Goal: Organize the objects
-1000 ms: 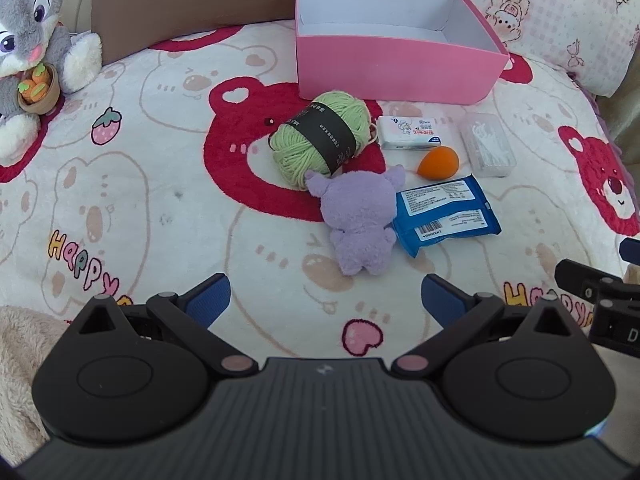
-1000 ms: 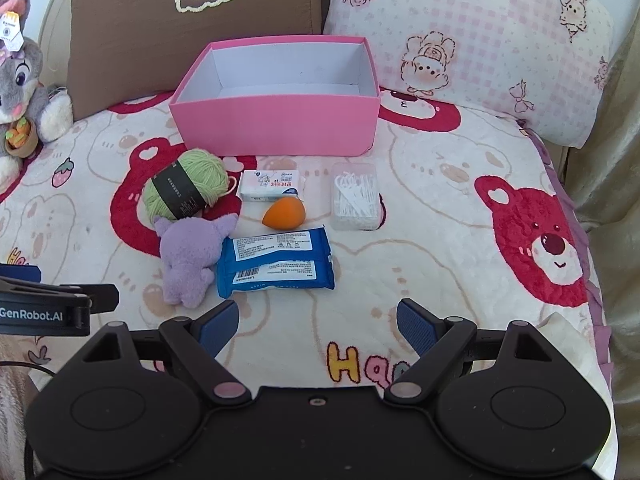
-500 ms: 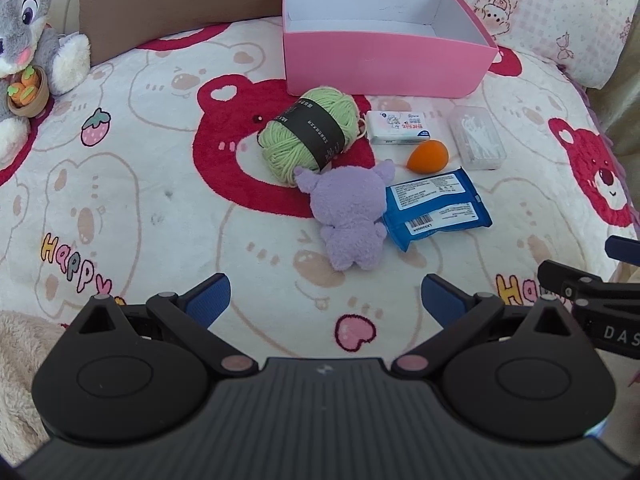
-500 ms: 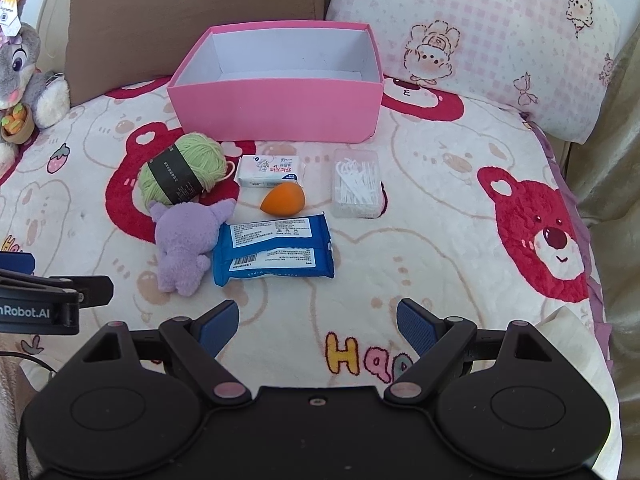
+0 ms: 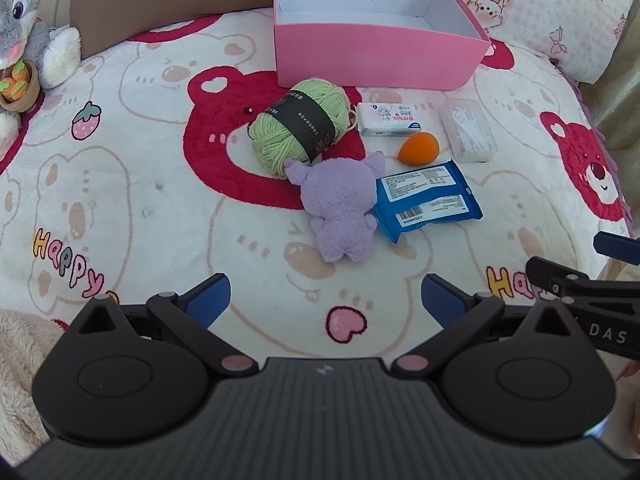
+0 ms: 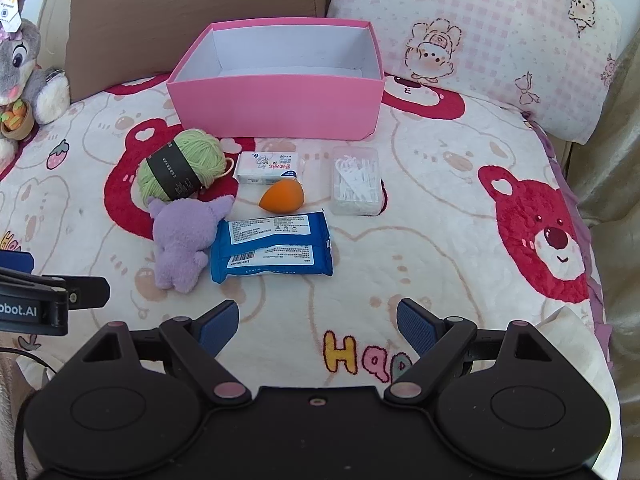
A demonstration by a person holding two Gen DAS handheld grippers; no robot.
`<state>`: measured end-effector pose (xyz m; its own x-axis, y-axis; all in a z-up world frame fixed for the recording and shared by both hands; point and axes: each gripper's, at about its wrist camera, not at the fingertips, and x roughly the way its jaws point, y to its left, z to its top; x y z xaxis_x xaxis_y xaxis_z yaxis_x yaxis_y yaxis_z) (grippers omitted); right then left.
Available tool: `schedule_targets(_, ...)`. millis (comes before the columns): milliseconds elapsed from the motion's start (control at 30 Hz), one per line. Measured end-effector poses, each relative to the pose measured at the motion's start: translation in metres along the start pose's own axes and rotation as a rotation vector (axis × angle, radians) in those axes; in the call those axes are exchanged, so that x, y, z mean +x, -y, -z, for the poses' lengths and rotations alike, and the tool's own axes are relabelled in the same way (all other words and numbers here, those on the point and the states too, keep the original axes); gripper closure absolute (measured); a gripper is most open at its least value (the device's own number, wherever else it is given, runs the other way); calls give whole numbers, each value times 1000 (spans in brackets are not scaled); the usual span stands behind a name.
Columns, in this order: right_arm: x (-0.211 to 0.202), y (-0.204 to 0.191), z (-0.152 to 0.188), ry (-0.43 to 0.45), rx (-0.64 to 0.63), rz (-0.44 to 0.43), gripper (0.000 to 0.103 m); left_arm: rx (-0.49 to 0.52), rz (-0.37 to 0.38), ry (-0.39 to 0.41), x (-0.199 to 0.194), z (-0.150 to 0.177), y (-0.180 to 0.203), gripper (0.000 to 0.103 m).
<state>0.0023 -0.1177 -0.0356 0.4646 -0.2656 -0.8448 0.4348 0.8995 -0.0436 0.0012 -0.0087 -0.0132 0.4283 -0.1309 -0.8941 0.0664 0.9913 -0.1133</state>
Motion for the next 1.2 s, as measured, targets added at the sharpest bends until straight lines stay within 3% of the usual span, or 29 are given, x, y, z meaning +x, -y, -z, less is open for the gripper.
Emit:
schedule_targets(233, 3, 4, 1, -9, 7, 5, 14, 31, 38, 23, -14, 0, 7, 0)
schedule_targets(1200, 10, 9, 2, -27, 24, -2, 14, 14, -21, 8, -4, -2, 1, 0)
